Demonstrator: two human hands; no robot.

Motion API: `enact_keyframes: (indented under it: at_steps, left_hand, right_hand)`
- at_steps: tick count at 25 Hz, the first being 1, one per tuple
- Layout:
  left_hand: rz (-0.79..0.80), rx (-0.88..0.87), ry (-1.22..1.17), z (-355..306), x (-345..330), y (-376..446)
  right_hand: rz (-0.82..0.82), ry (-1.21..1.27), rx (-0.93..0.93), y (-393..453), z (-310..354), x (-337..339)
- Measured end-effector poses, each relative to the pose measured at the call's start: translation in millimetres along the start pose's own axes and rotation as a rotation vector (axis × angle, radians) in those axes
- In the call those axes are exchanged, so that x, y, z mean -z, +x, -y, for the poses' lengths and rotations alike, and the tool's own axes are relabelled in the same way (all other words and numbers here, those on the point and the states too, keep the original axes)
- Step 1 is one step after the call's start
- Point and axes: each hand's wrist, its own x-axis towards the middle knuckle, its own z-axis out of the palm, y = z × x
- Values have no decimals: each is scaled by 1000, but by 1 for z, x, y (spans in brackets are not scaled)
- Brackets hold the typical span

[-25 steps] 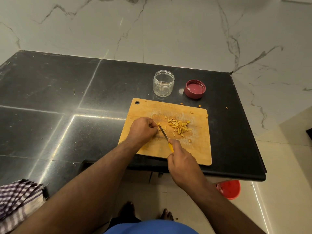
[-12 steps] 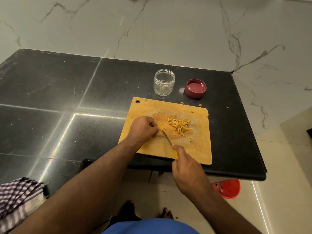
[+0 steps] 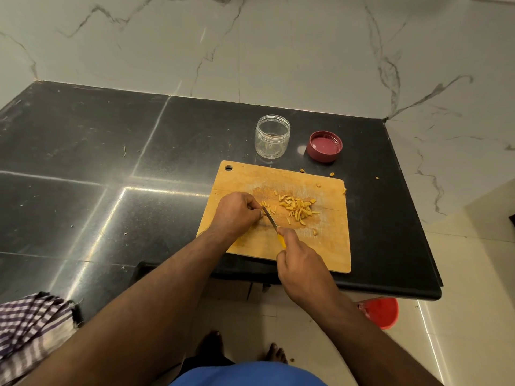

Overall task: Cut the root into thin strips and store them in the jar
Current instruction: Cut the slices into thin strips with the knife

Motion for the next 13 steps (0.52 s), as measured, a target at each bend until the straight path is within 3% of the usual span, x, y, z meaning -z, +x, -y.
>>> enact_keyframes:
  at_steps: [6, 13]
  left_hand:
    - [3, 0, 4, 0, 0, 0]
    - [11, 0, 4, 1, 1, 0]
  right_hand:
    - [41, 62, -41, 3, -2, -1]
    - [-28, 124, -60, -31, -12, 1]
